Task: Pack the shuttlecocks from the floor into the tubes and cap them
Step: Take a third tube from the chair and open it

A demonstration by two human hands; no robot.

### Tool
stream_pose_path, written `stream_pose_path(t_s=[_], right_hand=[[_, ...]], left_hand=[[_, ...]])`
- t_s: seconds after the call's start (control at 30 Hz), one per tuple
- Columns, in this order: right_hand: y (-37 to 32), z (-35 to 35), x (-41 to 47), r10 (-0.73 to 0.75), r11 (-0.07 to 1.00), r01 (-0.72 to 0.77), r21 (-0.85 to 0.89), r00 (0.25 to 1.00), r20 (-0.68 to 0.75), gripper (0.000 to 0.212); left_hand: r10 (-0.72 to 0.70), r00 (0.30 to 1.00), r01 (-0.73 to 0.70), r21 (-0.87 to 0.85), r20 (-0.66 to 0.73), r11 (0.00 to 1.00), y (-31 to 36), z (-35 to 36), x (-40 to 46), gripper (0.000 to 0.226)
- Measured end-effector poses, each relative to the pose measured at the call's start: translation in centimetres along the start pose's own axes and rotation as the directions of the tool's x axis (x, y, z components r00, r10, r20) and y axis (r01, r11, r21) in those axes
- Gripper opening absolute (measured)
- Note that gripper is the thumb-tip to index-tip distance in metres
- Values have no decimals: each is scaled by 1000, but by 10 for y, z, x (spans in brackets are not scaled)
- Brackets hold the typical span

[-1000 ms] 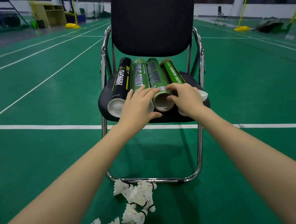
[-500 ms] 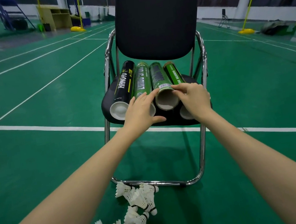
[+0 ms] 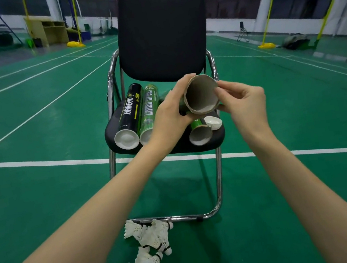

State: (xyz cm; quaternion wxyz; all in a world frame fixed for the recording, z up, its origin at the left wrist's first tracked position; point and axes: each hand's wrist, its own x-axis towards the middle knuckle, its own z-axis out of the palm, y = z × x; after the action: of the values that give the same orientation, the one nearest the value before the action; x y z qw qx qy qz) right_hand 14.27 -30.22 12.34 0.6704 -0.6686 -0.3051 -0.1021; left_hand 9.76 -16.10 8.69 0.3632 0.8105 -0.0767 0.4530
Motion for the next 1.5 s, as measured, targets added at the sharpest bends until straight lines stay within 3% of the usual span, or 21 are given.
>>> stream_pose_path(t_s=[0.23,0.4,0.57,0.7,0.9,1.1,1.3,1.5], right_hand=[[-34,-12,-12,-29,985,23,171,999,29,20],[-47,-5,-25,-10,939,-27,343,994,105,22],[-44,5,-49,-24,945,-34,326,985,171,25],[-28,13,-72,39,938,-129,323,962,269,23],[18,18,-106,177,905,-319,282,884,432,28],[88,29,-146,374,854,-507,117,754,541,25],[166,47,-185,534,783,-615,-88,594,602,33],[232,54,-222,640,706,-668,-236,460,615,29]], left_hand=[[151,988,-153,54,38,987,34,-25,10,71],[260,959,-283,273,115,920,52,-62,11,69],[267,955,-295,344,128,892,60,-83,-20,68],[251,959,-282,453,129,845,55,-92,-53,67],[134,971,-221,524,199,822,30,-85,-108,72],[-101,961,-37,485,256,874,-11,-66,-180,74],[-359,867,140,521,347,842,-62,-47,-248,78],[-489,793,240,552,364,799,-102,-34,-302,82]])
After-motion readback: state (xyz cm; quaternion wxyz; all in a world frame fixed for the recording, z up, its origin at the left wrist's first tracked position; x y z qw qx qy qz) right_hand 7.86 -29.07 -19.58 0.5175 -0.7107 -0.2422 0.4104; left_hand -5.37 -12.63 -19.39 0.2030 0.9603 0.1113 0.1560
